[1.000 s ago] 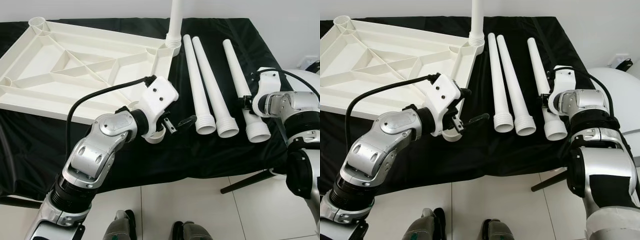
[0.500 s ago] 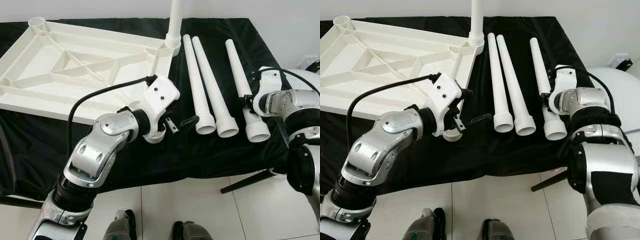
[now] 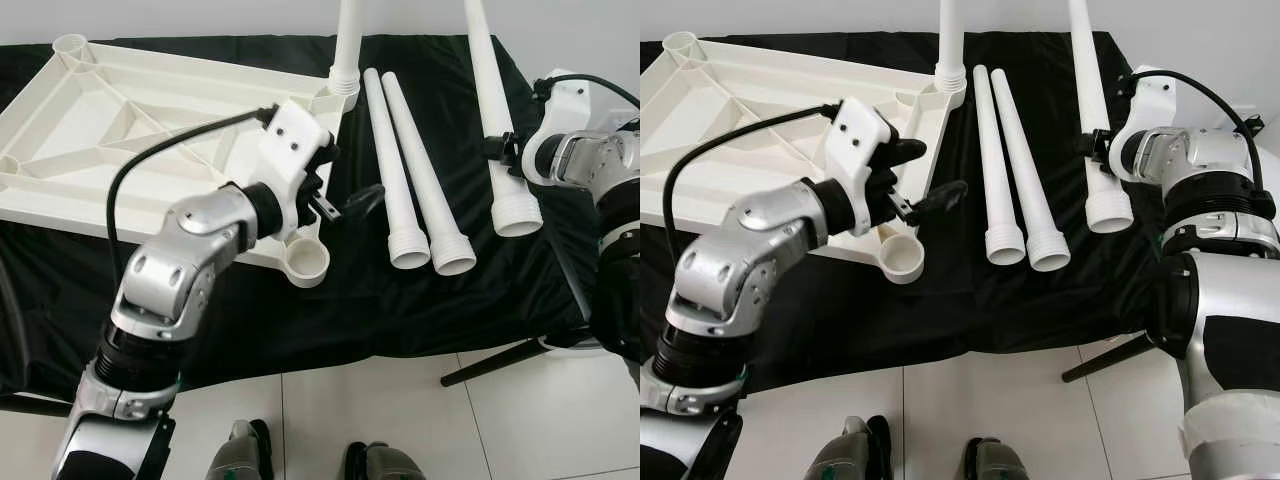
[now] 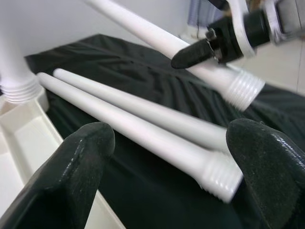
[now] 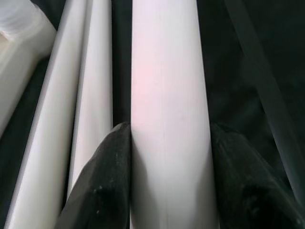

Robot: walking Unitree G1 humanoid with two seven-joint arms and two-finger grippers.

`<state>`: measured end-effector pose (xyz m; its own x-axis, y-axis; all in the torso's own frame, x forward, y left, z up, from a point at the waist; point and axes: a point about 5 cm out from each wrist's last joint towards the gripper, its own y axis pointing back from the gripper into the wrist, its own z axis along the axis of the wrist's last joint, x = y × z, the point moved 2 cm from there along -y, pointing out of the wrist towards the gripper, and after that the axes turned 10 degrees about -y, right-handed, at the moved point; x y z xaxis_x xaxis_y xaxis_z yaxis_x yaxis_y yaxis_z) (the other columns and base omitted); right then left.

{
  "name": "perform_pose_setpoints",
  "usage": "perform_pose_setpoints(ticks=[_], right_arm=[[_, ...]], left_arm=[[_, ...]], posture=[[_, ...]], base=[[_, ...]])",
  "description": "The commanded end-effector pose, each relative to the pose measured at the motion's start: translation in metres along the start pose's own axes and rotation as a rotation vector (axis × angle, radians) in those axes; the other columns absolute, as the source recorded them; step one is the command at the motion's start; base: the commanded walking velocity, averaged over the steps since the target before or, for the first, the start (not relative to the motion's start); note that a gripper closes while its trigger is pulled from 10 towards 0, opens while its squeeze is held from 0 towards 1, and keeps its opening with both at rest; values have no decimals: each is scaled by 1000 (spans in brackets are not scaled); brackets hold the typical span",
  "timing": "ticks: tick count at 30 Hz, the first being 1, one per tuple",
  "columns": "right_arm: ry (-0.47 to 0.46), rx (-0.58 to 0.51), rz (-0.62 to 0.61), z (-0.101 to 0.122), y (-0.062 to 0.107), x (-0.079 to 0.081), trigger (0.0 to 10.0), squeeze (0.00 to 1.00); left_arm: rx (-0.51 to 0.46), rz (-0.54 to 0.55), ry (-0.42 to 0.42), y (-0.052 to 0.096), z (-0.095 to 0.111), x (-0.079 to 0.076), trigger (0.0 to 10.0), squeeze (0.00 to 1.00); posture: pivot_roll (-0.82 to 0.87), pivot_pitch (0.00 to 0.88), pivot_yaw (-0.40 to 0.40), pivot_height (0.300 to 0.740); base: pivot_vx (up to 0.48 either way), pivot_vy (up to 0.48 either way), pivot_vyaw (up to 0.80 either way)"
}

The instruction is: Building children table

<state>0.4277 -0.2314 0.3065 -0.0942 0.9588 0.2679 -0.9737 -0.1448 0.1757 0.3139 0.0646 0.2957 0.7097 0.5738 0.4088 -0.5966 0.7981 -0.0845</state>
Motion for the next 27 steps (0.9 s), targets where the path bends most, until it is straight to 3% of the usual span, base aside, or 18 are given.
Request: perform_pose_setpoints(ticks=[1,4,9,12,15,17,22,27], right_arm=[[-4,-40,29,5,1,3,10000,0],[34,-154,158,-1,-1,20,10000,0],[45,-213,193,-2,0,25,10000,0],[-27,-387,292,5,10,34,10000,0],[-49,-483,355,5,18,41,10000,0],[-49,-483,355,5,18,41,10000,0],[-70,-615,556,0,41,73,10000,0],[-40,-608,652,-9,46,88,10000,0]], left_arm=[[-19,-38,10,0,3,-1,10000,0],[-68,-60,93,2,9,7,10000,0],[-84,-88,127,3,10,8,10000,0],[-112,-108,188,-2,15,13,10000,0],[-135,-142,238,-5,18,15,10000,0],[-135,-142,238,-5,18,15,10000,0],[-143,-238,361,-14,19,12,10000,0],[-168,-282,406,-17,25,9,10000,0]], posture=[[-9,191,-51,740],[3,184,-45,740],[4,182,-44,740],[5,178,-32,740],[8,176,-27,740],[8,176,-27,740],[7,170,-16,740],[6,168,-14,740]], base=[[0,0,0],[0,0,0],[0,0,0],[0,0,0],[0,0,0],[0,0,0],[0,0,0],[0,0,0]])
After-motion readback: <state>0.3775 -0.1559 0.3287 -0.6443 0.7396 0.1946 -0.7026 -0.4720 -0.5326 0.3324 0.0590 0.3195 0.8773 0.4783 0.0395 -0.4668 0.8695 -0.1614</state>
